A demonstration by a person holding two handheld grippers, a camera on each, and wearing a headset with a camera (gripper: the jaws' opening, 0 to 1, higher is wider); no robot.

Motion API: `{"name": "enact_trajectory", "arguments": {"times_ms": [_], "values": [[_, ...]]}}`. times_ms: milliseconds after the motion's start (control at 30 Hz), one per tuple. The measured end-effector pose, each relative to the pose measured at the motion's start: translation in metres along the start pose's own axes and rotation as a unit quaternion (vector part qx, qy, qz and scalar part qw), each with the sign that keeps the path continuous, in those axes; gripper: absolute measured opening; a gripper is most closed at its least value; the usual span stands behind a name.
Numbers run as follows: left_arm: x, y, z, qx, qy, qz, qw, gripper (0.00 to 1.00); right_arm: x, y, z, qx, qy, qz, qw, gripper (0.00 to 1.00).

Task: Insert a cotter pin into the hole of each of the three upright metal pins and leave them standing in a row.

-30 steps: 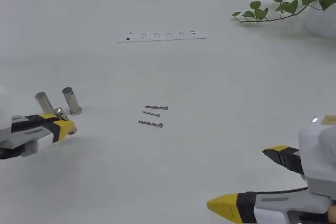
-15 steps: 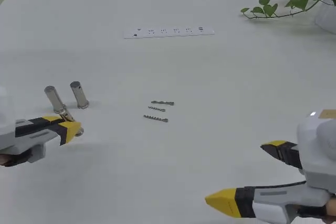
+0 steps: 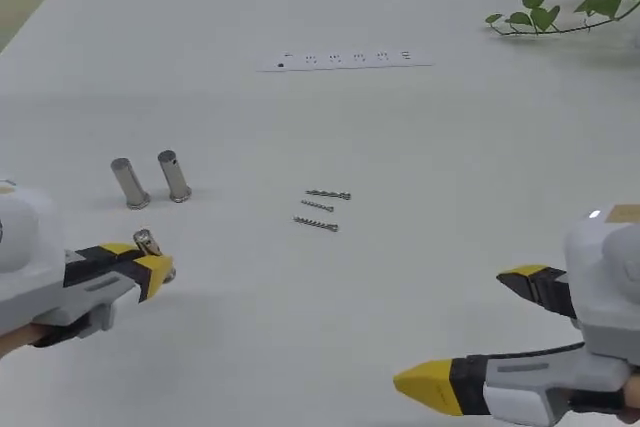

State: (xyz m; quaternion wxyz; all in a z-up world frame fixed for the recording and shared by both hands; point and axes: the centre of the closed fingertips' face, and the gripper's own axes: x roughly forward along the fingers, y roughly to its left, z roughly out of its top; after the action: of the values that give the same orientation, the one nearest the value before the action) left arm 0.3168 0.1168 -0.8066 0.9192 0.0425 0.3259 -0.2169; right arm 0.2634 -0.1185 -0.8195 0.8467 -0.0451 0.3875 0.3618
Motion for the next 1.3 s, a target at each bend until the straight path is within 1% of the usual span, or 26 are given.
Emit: {"name": "enact_trajectory", "arguments": {"times_ms": [100, 200, 333, 467, 633, 767, 900, 967, 1033, 1167, 1300], "values": [[0.0, 0.0, -0.002, -0.017, -0.004, 0.01, 0.9998, 0.07, 0.001, 0.001, 0.001, -0.002, -0.002, 0.006, 1.0, 0.98], [0.0, 0.0, -0.005, -0.02, -0.003, 0.018, 0.9996, 0.07, 0.003, 0.002, 0.001, -0.008, -0.001, 0.013, 0.9999, 0.98], [0.001, 0.0, -0.011, -0.027, 0.005, 0.029, 0.9992, 0.07, 0.005, 0.003, -0.002, -0.016, 0.007, 0.022, 0.9996, 0.98], [0.004, 0.001, -0.017, -0.045, 0.01, 0.041, 0.9981, 0.07, 0.005, 0.002, -0.004, -0.018, 0.011, 0.026, 0.9994, 0.98], [0.009, 0.002, -0.023, -0.055, 0.019, 0.052, 0.997, 0.07, 0.004, 0.0, -0.007, -0.02, 0.015, 0.027, 0.9993, 0.98], [0.014, 0.001, -0.028, -0.056, 0.026, 0.055, 0.9966, 0.07, 0.003, -0.002, -0.008, -0.019, 0.016, 0.026, 0.9993, 0.97], [0.019, -0.006, -0.032, -0.044, 0.034, 0.047, 0.9973, 0.07, 0.003, -0.003, -0.009, -0.02, 0.019, 0.026, 0.9993, 0.97], [0.021, -0.007, -0.033, -0.044, 0.036, 0.045, 0.9974, 0.07, 0.003, -0.003, -0.009, -0.021, 0.02, 0.027, 0.9992, 0.97], [0.023, -0.008, -0.033, -0.044, 0.036, 0.044, 0.9974, 0.07, 0.003, -0.003, -0.01, -0.022, 0.022, 0.027, 0.9991, 0.97], [0.025, -0.008, -0.03, -0.043, 0.031, 0.041, 0.9977, 0.07, 0.003, -0.002, -0.01, -0.024, 0.025, 0.027, 0.9991, 0.97], [0.025, -0.009, -0.03, -0.035, 0.033, 0.041, 0.998, 0.07, 0.003, -0.002, -0.01, -0.023, 0.024, 0.026, 0.9991, 0.97]]}}
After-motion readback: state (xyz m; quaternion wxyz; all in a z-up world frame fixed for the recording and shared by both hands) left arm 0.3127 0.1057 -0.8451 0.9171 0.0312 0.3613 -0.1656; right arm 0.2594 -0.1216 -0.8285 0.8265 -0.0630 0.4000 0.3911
